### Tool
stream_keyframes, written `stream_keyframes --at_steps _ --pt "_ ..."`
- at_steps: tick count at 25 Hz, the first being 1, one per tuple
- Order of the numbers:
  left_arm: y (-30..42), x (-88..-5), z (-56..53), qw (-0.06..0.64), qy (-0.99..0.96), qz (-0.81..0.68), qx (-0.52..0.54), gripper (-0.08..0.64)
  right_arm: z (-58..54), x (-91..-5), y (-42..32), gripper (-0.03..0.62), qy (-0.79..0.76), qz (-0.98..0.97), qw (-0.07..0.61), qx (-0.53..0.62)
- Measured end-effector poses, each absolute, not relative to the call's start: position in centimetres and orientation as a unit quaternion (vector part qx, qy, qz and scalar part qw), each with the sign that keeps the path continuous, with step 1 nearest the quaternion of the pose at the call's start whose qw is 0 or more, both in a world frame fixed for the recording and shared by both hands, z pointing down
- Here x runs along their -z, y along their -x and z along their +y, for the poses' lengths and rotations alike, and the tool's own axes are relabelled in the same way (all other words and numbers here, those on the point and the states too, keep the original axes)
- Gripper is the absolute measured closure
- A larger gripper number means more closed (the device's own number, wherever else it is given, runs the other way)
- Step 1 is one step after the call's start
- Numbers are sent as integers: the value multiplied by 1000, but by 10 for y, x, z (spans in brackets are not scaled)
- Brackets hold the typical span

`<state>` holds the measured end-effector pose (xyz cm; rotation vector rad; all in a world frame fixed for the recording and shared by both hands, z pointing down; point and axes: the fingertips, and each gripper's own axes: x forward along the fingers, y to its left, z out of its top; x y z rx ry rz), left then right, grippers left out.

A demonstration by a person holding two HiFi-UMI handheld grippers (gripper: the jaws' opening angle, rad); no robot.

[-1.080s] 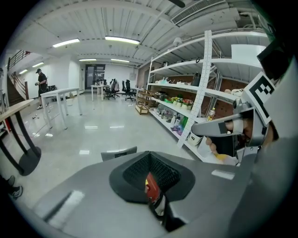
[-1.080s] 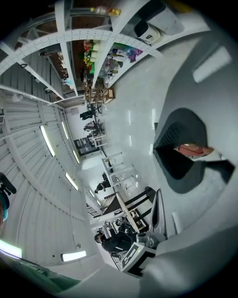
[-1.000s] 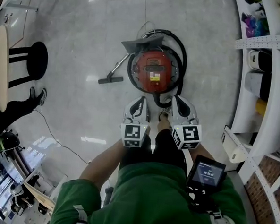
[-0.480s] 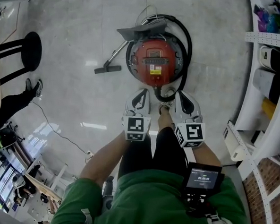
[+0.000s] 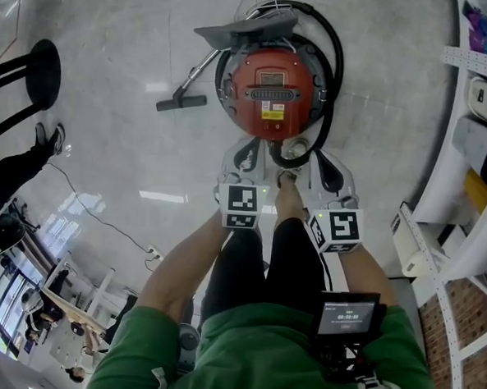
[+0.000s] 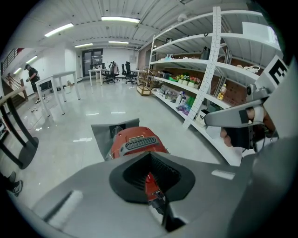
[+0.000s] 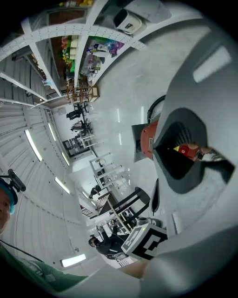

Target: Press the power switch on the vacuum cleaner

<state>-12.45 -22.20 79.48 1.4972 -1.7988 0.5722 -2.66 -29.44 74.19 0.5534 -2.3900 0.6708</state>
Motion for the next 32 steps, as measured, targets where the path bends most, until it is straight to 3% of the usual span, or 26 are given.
stream_keyframes --at_steps 22,32 --pt "111 -897 -218 400 -573 -663 -268 552 -291 -814 13 592 -207 -888 310 -269" --pt "111 -906 -216 390 -570 -662 -291 551 -294 -822 6 592 -209 -884 315 -275"
